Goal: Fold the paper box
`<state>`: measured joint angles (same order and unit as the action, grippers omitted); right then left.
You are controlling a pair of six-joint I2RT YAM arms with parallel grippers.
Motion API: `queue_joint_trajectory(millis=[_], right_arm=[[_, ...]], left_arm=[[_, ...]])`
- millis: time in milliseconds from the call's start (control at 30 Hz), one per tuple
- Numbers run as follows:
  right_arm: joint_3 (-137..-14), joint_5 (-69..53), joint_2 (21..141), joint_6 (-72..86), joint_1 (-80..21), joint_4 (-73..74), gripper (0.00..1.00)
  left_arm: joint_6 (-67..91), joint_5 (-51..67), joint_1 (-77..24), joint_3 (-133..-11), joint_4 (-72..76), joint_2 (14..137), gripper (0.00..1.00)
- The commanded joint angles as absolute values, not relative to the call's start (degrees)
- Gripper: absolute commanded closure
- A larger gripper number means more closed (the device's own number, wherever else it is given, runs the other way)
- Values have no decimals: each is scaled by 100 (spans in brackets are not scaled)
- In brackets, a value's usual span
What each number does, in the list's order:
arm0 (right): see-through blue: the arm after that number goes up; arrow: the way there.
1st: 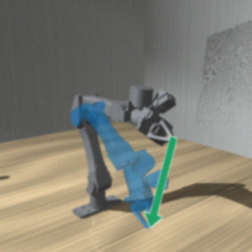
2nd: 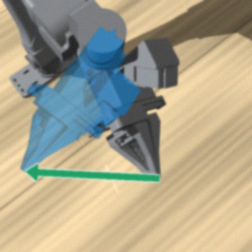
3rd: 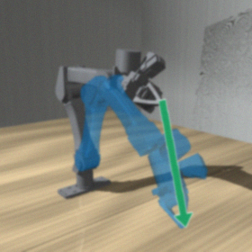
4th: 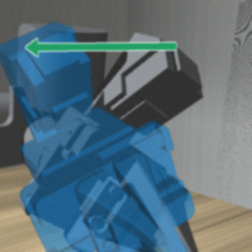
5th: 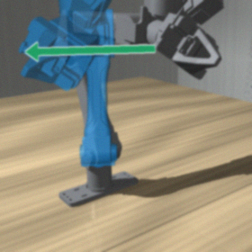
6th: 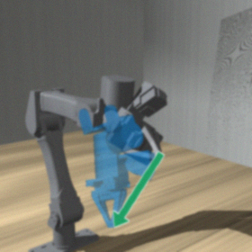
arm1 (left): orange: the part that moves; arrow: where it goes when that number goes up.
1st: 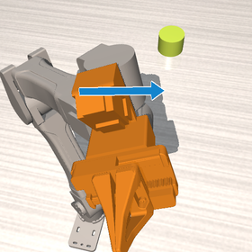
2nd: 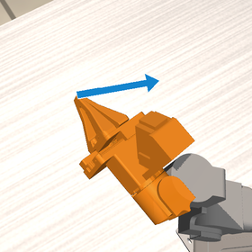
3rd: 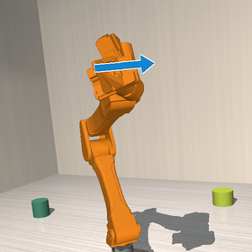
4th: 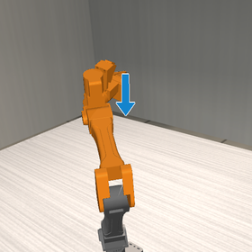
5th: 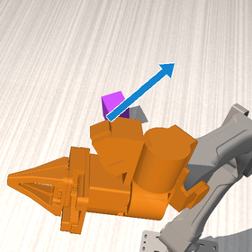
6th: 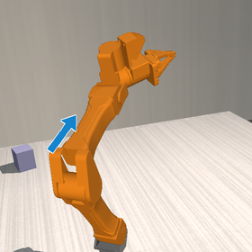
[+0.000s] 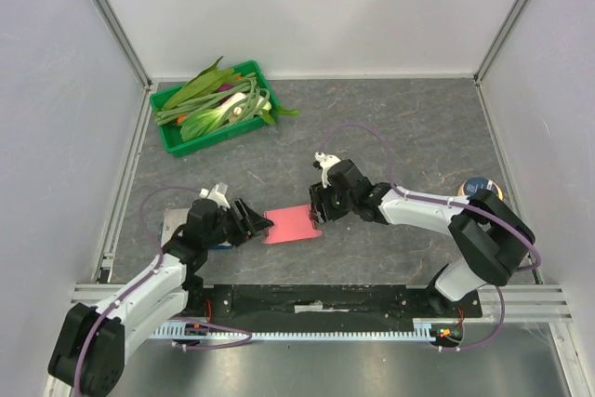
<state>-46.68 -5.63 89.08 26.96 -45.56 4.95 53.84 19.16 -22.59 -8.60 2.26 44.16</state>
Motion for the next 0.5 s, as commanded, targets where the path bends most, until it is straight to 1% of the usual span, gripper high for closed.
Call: queue_joint_trajectory(millis=[0, 133, 300, 433, 467], right_arm=[[-4220, -800, 8728, 2848, -4535, -359, 38], [-3798, -642, 8675, 2839, -4527, -624, 41], [-3709, -361, 8692, 2602, -4597, -537, 43], [-3674, -483, 8570, 2741, -4614, -580, 42], [-3665, -483, 8552, 2786, -4606, -589, 44]], left_arm=[[5107, 2127, -2268, -607, 913, 4579, 30], [5010, 2250, -2268, -483, 1186, 4921, 37], [4694, 2223, -2276, -457, 1327, 5510, 38], [4605, 2302, -2268, -492, 1476, 5722, 41], [4605, 2346, -2268, -501, 1459, 5678, 41]])
